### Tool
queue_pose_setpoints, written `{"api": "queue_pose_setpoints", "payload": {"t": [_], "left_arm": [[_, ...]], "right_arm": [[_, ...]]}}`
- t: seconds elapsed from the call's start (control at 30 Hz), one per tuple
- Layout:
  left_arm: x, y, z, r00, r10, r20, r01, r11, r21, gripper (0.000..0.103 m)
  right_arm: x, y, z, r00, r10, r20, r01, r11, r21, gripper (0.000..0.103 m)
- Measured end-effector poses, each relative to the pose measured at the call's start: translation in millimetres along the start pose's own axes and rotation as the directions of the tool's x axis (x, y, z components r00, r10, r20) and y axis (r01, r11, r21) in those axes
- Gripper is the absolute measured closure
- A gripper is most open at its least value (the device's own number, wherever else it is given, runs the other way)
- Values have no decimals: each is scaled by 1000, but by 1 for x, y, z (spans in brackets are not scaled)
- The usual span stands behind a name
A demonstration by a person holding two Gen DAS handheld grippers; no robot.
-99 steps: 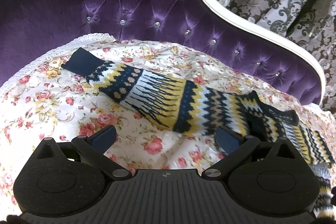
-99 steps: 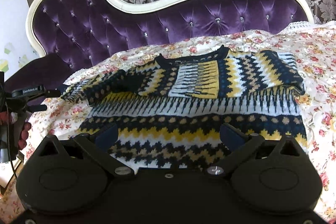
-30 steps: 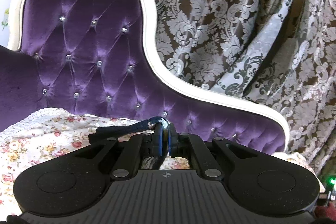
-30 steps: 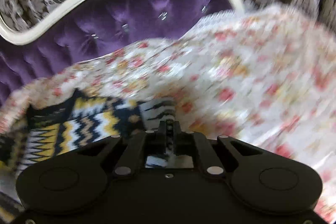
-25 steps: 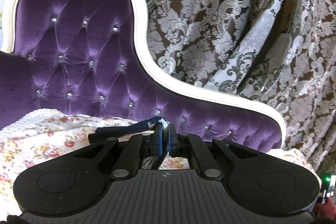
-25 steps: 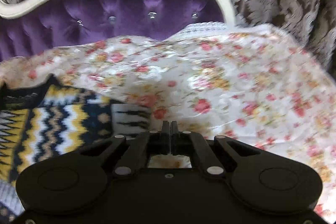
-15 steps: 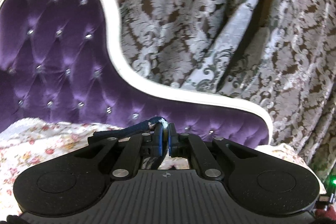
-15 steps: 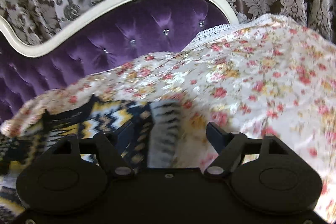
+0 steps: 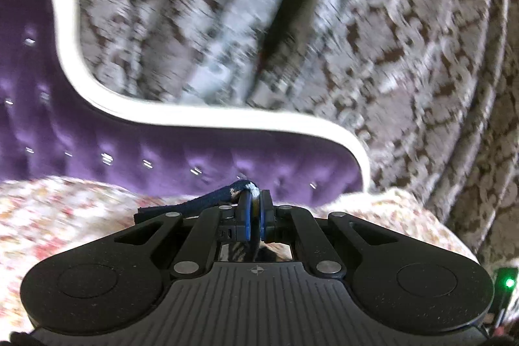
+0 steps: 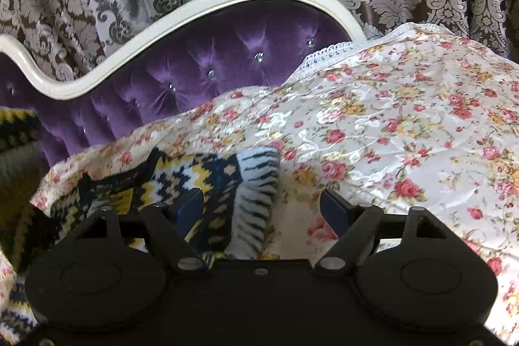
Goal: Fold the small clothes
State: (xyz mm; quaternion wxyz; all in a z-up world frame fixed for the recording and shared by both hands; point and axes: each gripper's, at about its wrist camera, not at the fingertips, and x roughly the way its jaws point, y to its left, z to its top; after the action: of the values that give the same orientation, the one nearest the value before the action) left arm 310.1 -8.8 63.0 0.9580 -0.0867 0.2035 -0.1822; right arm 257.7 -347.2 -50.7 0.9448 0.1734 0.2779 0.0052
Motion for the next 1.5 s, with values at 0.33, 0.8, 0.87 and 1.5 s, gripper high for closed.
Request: {"api": "queue_pose_setpoints", "payload": {"t": [0.33,0.8,0.87,1.5], "left_arm": [[61,-62,-59,982,-74,-171,80,997,23,71],[7,-34,-57,986,-52,-160,59,998,37,32],[-4,-13,-60,985,18,-170,-11,999,41,32],[-17,91,-120,895,301,-328,-322,947,-10,31]], "right_arm": [[1,-15,2,1000,-25,-11,26,998,52,21],[-2,-2,1,999,19,31,-19,1000,-9,16],[-5,7,1,998,41,48,-39,998,-45,16],[44,211,-41,1000,6,0,-4,786,-619,5]]}}
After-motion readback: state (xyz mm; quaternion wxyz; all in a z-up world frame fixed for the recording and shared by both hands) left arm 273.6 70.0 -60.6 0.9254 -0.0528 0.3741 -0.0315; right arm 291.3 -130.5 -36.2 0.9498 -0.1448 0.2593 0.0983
